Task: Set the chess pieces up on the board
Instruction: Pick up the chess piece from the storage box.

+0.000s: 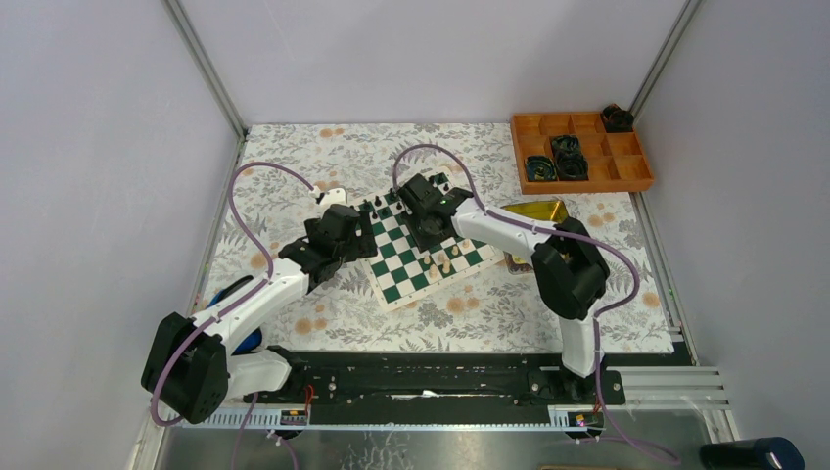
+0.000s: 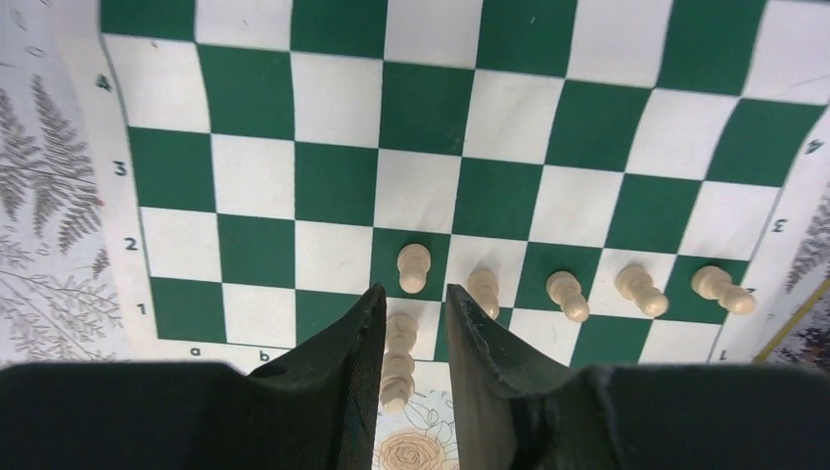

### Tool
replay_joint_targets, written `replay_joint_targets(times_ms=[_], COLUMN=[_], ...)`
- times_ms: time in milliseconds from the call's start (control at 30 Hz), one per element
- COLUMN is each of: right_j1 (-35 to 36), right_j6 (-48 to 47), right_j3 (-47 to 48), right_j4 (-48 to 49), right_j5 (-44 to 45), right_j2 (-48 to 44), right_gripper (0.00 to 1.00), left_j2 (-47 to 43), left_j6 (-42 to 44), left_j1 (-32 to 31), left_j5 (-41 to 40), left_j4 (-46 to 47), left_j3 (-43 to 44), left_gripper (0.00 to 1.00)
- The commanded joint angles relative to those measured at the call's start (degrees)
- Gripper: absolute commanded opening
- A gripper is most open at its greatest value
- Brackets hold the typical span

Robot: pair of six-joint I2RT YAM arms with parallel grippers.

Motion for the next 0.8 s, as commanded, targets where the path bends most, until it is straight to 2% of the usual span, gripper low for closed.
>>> replay_joint_targets(times_ms=[0, 167, 333, 533, 767], right_j1=[-0.7, -6.2, -15.9, -26.4, -33.7], right_j6=[-1.2, 0.5, 2.8, 4.7, 5.6], right_j3=[3.2, 0.4, -3.2, -8.6, -12.6], right_j4=[-0.3, 2.1, 1.7, 2.3, 4.3], right_j5=[4.0, 9.4, 13.0, 13.1, 10.9], right_j2=[-6.7, -12.4, -16.0, -17.9, -16.3], right_gripper=[0.35, 0.35, 0.36, 0.37, 0.37], left_j2=[0.1, -0.1, -0.3, 0.1, 0.7], left_j6=[-0.6, -0.5, -0.7, -0.9, -1.0], left_j1=[-0.3, -0.3, -0.3, -0.3, -0.4], left_j5=[-1.0, -1.2, -1.1, -0.7, -0.6], left_j4=[2.5, 2.0, 1.7, 1.9, 1.9], left_j3=[0.2, 0.1, 0.0, 0.0, 0.0], left_gripper=[0.99, 0.99, 0.99, 0.99, 0.99])
